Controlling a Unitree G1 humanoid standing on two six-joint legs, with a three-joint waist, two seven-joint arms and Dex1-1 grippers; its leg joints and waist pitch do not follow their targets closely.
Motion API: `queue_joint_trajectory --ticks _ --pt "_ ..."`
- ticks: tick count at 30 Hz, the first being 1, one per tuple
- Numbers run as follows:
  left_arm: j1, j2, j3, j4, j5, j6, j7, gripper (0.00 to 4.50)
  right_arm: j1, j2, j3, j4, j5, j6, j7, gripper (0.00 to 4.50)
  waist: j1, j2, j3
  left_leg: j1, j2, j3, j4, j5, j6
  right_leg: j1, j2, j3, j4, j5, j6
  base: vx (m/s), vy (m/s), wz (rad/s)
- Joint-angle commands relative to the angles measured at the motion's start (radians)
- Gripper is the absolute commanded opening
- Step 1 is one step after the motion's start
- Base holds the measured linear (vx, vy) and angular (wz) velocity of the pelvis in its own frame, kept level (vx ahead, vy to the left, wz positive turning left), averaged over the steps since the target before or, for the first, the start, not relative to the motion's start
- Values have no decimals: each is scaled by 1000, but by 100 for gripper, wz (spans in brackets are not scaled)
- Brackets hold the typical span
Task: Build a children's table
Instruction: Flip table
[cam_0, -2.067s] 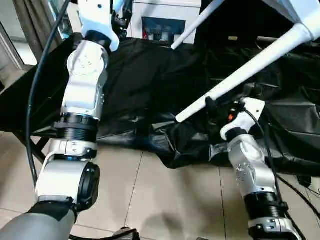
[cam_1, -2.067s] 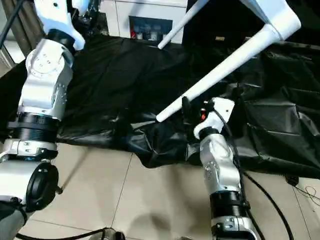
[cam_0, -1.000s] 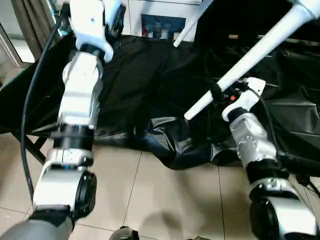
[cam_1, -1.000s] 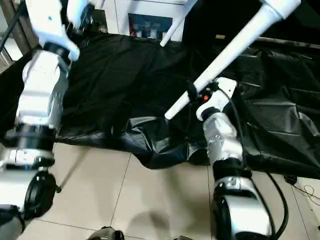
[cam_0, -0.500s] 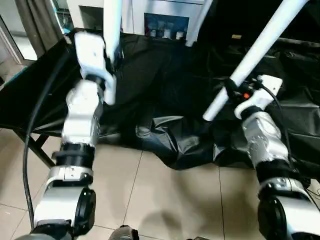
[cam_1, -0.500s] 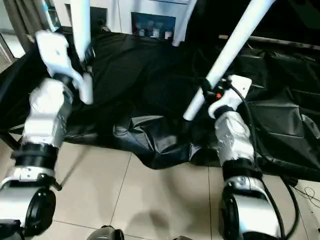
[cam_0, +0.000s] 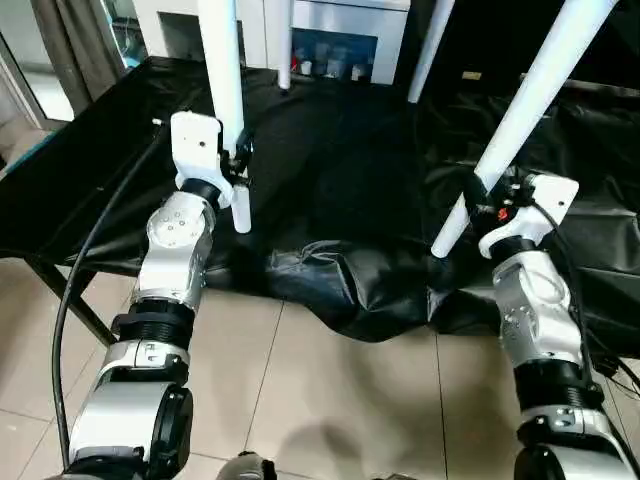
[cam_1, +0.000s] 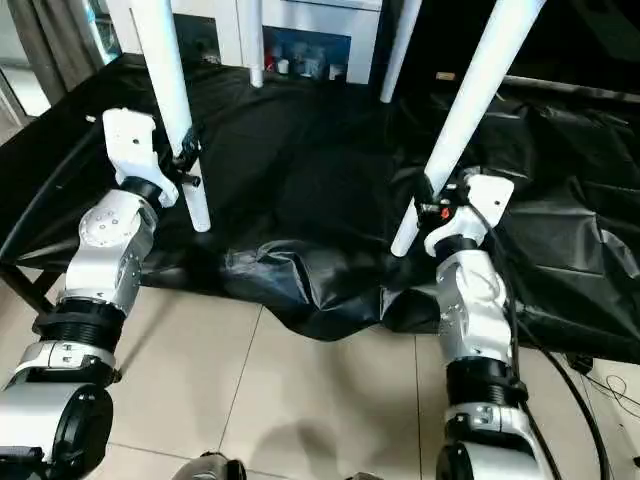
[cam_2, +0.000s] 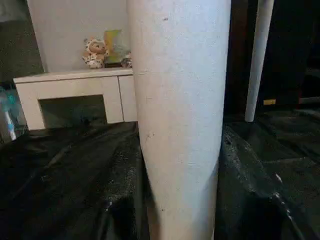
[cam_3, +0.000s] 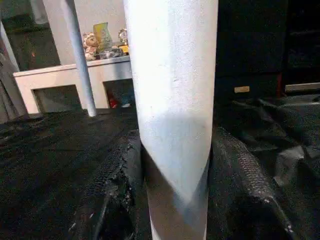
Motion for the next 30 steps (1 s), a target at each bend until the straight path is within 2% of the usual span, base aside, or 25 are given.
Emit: queue_joint_trajectory --ticks 1,3,4,6,7,8,9,10,11,12,13,14,15,17,18,20,23,25,26,28,29,30 --pt "0 -27 -102 44 66 -10 -39 171 11 42 93 30 -17 9 30 150 -17 13 -76 61 55 -35 -104 -326 -55 22 -48 32 -80 -189 -175 0 0 0" --pt "0 -24 -103 50 70 -14 -37 171 -5 35 89 71 -23 2 32 150 -17 13 -76 64 56 -37 -106 -338 -62 24 -50 31 -83 -202 -175 0 0 0" --pt "-1 -22 -104 56 73 -18 -34 171 -19 28 82 100 -32 0 28 150 -19 12 -77 64 57 -38 -108 -337 -67 25 -49 32 -82 -196 -177 0 0 0" --pt "1 -18 -106 61 79 -22 -30 171 -40 17 75 142 -44 -3 16 150 -21 15 -78 64 58 -38 -108 -333 -71 26 -49 32 -80 -172 -181 0 0 0" --pt "1 -18 -106 61 79 -22 -30 171 -40 17 75 142 -44 -3 16 150 -25 14 -79 63 57 -38 -108 -328 -72 26 -46 30 -77 -153 -187 0 0 0" --pt "4 -11 -104 82 84 -29 -23 171 -81 -2 59 207 -56 -2 -3 150 -27 8 -80 64 57 -38 -108 -328 -71 27 -48 30 -75 -154 -194 0 0 0" --pt "4 -11 -104 82 84 -29 -23 171 -81 -2 59 207 -56 -2 -3 150 -30 10 -78 63 56 -37 -108 -338 -72 26 -48 30 -77 -166 -196 0 0 0" --pt "7 -7 -102 109 90 -36 -13 171 -93 -4 55 223 -61 5 -8 150 -35 4 -77 64 56 -37 -109 -361 -74 25 -48 31 -83 -197 -193 0 0 0" --pt "5 -3 -101 144 94 -51 -6 171 -97 0 56 227 -63 12 1 150 -36 2 -78 64 56 -38 -108 -370 -74 26 -50 31 -84 -210 -190 0 0 0" --pt "4 -2 -100 162 94 -57 -5 171 -98 4 56 228 -61 15 7 150 -39 4 -74 63 55 -40 -111 -400 -77 24 -51 32 -89 -253 -177 0 0 0" --pt "2 3 -95 202 91 -76 -8 171 -93 20 53 218 -45 21 21 184 -41 -8 -72 70 54 -43 -111 -457 -84 19 -54 33 -99 -344 -156 0 0 0" --pt "2 3 -89 222 83 -82 -18 206 -88 28 56 211 -41 22 29 219 -41 -6 -70 73 55 -45 -112 -478 -88 16 -56 34 -103 -373 -150 0 0 0" --pt "3 4 -85 234 78 -85 -26 227 -85 32 59 206 -39 22 34 219 -46 -6 -70 75 55 -48 -115 -503 -95 15 -55 33 -107 -405 -139 0 0 0" --pt "3 5 -83 244 79 -89 -24 241 -83 36 63 204 -41 18 39 231 -47 -6 -72 76 56 -49 -116 -511 -100 12 -55 34 -108 -405 -133 0 0 0" --pt "10 9 -76 259 73 -101 -36 241 -71 49 75 185 -40 16 45 246 -51 -13 -73 74 55 -48 -116 -505 -96 13 -54 34 -107 -398 -130 0 0 0" --pt "19 10 -71 260 64 -103 -52 274 -59 56 74 163 -33 14 43 266 -52 -8 -78 70 55 -47 -117 -456 -82 19 -56 36 -104 -352 -143 0 0 0" --pt "29 11 -61 266 42 -122 -76 290 -37 61 67 126 -23 12 35 283 -48 -6 -83 66 59 -42 -117 -388 -63 23 -54 37 -94 -248 -167 0 0 0" --pt "40 13 -59 262 37 -128 -80 313 -23 61 66 106 -22 14 33 306 -45 -5 -85 60 57 -37 -114 -324 -37 31 -53 36 -86 -161 -190 0 0 0" --pt "61 16 -53 245 24 -125 -88 326 6 63 66 67 -19 21 29 310 -43 -1 -86 60 57 -36 -112 -301 -26 34 -53 36 -82 -135 -199 0 0 0" --pt "102 19 -40 213 4 -124 -96 335 62 62 77 -5 -38 21 26 320 -38 -2 -88 55 59 -34 -110 -242 0 41 -51 35 -74 -49 -209 0 0 0" --pt "136 21 -33 178 -8 -122 -103 352 101 60 90 -55 -46 16 33 322 -38 -2 -88 55 59 -34 -110 -242 0 41 -51 35 -74 -49 -209 57 -6 -3" --pt "164 22 -29 147 -17 -121 -110 352 132 59 100 -95 -49 13 40 322 -35 -2 -93 57 59 -31 -103 -194 27 45 -51 34 -66 28 -223 56 -5 -2"
